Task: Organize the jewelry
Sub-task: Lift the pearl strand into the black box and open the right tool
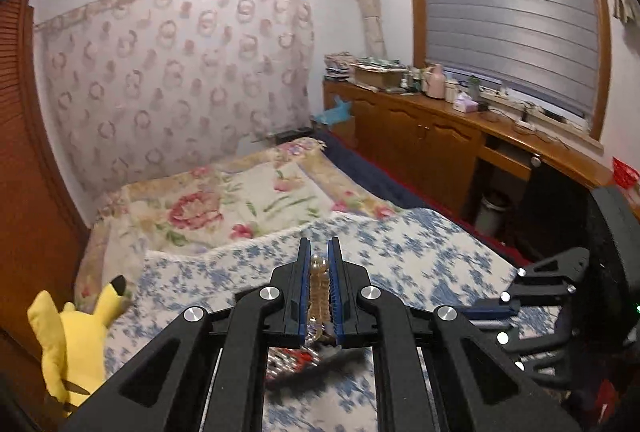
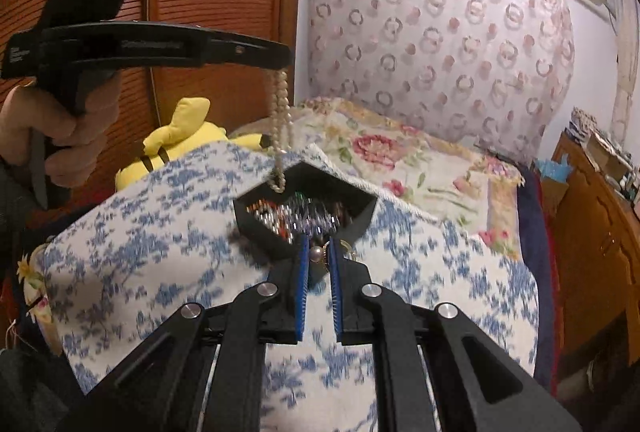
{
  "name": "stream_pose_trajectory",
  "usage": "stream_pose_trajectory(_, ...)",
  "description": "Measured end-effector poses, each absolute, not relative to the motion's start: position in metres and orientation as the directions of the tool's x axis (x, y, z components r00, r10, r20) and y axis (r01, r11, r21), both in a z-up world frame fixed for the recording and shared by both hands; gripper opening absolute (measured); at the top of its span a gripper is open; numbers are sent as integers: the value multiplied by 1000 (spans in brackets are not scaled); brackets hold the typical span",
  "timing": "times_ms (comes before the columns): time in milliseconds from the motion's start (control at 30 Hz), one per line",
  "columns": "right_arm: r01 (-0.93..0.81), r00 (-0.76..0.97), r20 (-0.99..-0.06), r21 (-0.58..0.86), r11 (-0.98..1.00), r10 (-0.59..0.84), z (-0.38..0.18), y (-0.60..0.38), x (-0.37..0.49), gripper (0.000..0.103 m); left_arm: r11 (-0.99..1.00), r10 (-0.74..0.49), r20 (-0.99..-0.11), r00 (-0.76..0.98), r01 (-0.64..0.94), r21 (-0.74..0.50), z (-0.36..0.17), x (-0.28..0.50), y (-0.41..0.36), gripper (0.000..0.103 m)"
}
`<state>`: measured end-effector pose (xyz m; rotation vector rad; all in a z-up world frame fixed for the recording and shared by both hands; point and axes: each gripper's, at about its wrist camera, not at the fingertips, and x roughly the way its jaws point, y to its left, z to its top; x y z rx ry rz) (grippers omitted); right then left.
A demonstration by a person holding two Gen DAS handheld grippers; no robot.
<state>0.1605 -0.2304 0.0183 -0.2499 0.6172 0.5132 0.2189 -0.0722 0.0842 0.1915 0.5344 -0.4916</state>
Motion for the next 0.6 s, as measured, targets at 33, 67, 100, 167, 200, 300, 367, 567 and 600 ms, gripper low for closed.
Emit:
stream_pose_trajectory(33,-529,699,-604,-77,845,383,20,-227,164,12,870,-391,-536,748,490,49,83,225,-71,8)
stream_pose_trajectory(67,-530,700,-603,-80,844,383,21,-223,169,12,875,-378,-546,748,481,53,80,231,-70,8)
stream_pose_trajectory(100,-530,700,-604,-81,844,381,22,-220,174,12,880,-367,-555,747,473,55,77,237,-68,8)
stream_pose_trajectory(167,-528,701,-606,-87,845,376,22,-214,182,12,887,-351,-573,740,460,50,68,245,-66,8)
stream_pose_trajectory(200,-529,701,-607,-88,844,375,22,-212,185,12,893,-336,-588,736,448,51,59,253,-64,8)
stream_pose_trajectory(300,-527,695,-616,-85,845,371,19,-205,199,12,904,-317,-606,730,426,42,42,262,-58,8)
stream_pose_trajectory(367,-524,689,-626,-82,848,366,15,-201,209,12,913,-307,-612,729,407,27,33,267,-53,8)
stream_pose_trajectory(567,-515,667,-651,-51,855,363,-1,-188,241,12,932,-291,-608,739,362,-5,20,266,-32,41)
stream_pose_trajectory(600,-517,663,-652,-45,855,367,-4,-187,244,12,934,-290,-606,741,357,-10,18,264,-28,45)
